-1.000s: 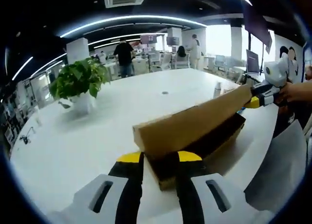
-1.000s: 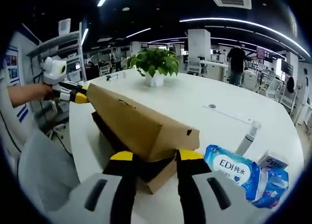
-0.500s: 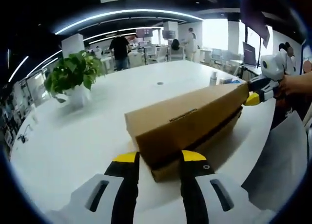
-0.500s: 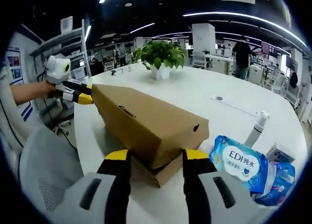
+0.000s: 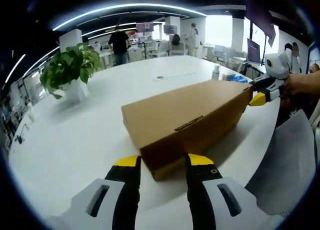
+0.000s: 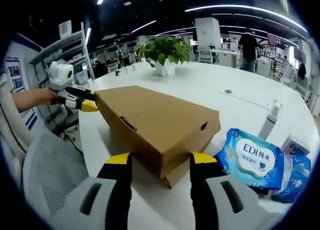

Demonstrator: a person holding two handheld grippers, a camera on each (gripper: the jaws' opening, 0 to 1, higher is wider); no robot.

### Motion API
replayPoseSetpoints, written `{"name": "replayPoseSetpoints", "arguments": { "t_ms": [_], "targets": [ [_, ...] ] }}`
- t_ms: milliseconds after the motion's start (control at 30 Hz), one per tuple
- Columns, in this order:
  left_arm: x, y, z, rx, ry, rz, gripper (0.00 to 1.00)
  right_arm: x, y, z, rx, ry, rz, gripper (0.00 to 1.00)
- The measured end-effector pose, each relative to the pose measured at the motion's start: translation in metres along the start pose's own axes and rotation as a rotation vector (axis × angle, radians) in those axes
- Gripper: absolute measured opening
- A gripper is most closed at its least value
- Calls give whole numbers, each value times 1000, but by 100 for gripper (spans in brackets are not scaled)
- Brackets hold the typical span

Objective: Operate the shoe box by opening the lid, removing the specified soft item, and placing it in the target area until the item is outside and the box remains undamaged.

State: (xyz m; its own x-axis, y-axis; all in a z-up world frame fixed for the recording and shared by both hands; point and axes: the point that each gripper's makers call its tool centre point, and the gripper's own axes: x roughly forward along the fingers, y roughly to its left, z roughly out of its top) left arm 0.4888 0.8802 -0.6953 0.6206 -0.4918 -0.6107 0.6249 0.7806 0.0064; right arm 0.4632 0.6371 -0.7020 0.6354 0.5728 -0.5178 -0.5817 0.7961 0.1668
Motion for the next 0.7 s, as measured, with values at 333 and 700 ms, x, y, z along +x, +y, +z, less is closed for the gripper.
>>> {"name": "replayPoseSetpoints", "arguments": {
  "t_ms": [333, 700],
  "targets": [
    [8, -1, -11, -45, 22, -25, 37, 4, 1, -10, 34, 18, 8, 43],
    [17, -1, -20, -58, 46, -29, 37, 12, 1, -20, 32, 42, -9, 42]
  ]
}}
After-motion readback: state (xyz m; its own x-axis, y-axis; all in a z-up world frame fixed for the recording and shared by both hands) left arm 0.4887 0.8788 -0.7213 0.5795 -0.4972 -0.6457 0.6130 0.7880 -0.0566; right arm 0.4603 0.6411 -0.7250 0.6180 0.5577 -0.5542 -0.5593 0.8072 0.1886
